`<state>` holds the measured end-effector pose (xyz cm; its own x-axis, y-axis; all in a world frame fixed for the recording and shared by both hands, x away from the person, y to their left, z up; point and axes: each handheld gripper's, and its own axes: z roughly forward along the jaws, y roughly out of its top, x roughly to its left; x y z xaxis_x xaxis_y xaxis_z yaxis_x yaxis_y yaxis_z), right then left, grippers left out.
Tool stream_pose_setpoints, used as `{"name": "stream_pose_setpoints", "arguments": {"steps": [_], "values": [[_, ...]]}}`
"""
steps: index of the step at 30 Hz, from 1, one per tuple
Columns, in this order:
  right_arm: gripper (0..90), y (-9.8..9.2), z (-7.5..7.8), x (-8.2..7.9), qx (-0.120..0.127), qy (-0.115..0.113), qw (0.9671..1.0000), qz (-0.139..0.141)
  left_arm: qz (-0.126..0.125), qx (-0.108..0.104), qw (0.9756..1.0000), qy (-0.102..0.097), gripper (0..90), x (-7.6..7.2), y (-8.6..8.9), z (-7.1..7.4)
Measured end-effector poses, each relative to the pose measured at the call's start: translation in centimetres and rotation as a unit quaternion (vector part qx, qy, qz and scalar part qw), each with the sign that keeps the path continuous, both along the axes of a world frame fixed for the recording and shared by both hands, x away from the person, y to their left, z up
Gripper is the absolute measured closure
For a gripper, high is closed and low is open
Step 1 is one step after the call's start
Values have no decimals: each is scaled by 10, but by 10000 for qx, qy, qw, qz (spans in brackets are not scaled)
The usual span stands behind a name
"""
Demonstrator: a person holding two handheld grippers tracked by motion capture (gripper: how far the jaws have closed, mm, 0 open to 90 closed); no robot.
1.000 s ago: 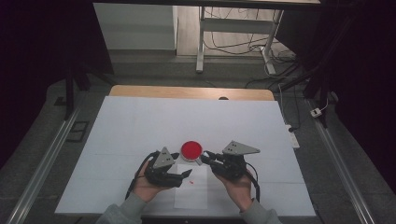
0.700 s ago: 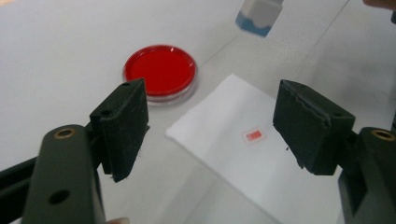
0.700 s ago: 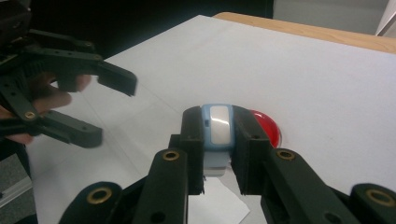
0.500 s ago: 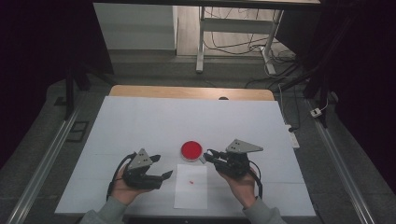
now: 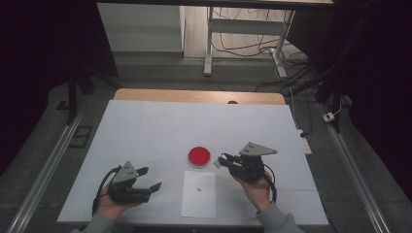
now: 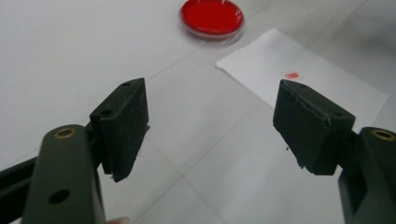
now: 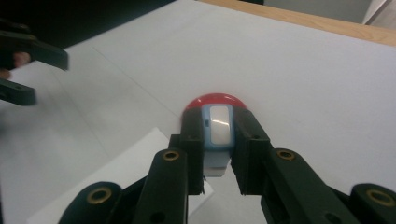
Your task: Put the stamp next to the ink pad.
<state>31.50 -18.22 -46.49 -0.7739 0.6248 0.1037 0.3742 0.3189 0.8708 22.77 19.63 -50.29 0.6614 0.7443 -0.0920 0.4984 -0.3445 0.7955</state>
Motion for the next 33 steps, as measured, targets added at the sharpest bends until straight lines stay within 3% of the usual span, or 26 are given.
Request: {"name": "stream_pose_setpoints", "arguments": {"steps": [15,20,26,33], "values": [[757,0,-10,13,-623,-103,9980,-88,133,59,9998,115,274,-3,13,-7],[757,7,-14,24,-745,-73,9971,-113,175,77,9997,126,277,-2,13,-9],[757,21,-24,34,-1097,-13,9940,-31,199,69,9997,157,279,-2,15,-9],[753,28,-35,45,-1155,111,9932,-17,208,71,9996,148,279,-1,16,-9]]}}
